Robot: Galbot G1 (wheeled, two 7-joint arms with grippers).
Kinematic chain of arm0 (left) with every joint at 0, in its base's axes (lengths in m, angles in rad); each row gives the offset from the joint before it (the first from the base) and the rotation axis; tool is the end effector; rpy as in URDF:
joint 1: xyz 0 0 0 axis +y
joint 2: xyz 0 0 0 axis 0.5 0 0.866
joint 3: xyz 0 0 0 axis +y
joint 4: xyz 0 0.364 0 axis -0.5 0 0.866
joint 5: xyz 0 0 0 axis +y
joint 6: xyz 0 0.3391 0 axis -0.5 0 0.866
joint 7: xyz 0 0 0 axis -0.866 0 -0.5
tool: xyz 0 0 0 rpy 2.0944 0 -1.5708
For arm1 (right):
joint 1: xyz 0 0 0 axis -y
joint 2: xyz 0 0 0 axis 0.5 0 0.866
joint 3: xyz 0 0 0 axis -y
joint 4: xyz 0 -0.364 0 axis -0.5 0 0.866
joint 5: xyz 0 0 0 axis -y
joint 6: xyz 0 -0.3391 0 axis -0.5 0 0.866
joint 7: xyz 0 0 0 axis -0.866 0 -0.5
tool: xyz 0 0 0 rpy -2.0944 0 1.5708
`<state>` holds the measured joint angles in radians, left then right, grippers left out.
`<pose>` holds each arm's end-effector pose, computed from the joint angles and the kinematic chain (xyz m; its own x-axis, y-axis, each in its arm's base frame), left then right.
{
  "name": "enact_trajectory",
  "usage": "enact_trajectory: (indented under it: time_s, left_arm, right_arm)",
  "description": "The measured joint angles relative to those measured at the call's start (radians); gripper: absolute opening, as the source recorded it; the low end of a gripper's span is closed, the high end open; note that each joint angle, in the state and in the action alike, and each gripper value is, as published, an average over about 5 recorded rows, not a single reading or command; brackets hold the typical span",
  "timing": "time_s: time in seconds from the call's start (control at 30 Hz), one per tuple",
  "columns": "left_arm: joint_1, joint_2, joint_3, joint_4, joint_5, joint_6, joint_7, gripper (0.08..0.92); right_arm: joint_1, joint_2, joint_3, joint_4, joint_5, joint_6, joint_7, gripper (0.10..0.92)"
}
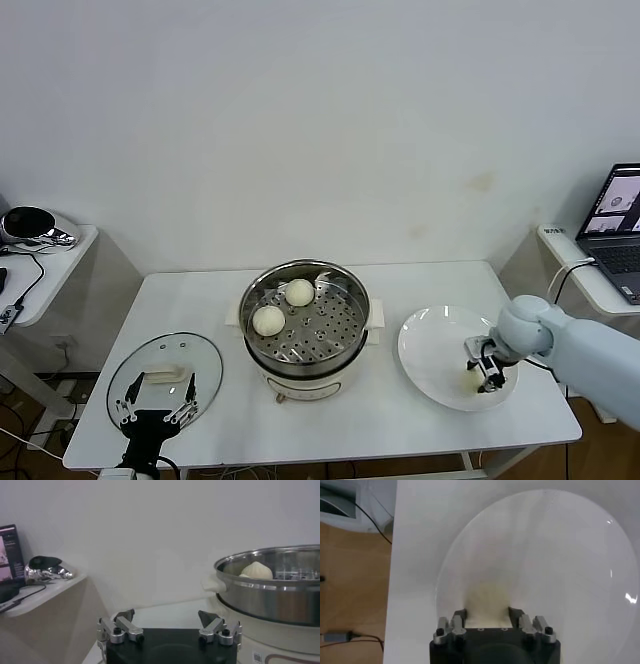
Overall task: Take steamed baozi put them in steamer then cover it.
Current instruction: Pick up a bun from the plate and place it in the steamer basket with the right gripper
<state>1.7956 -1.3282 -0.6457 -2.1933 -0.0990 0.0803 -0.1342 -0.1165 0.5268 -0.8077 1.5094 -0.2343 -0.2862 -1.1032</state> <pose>0.0960 0.0725 -0.2984 -0.9799 -0.1016 0.1714 -0.0691 0.9801 0.1862 0.4311 -0.1673 -0.2209 -0.1305 0.0076 0.9914 -0.9741 -0.1874 -0.1268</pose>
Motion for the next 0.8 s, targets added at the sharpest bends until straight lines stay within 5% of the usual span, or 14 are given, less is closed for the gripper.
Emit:
enact_trajectory:
  time_s: [0.43,0.8]
  left_arm:
    - [-0.005,0.011,-0.003,-0.011,-0.007,0.002,0.001,0.823]
    - [-0.016,0.012,-0.005,-0.009,-0.021,0.001,0.000,0.823]
  right_arm:
    - [0.261,0.025,-0.081,0.006,0.119,0.003,-0.032,0.466]
    - [0.618,0.201,-0.245,0.013,0.301,0.022,-0.006,0.475]
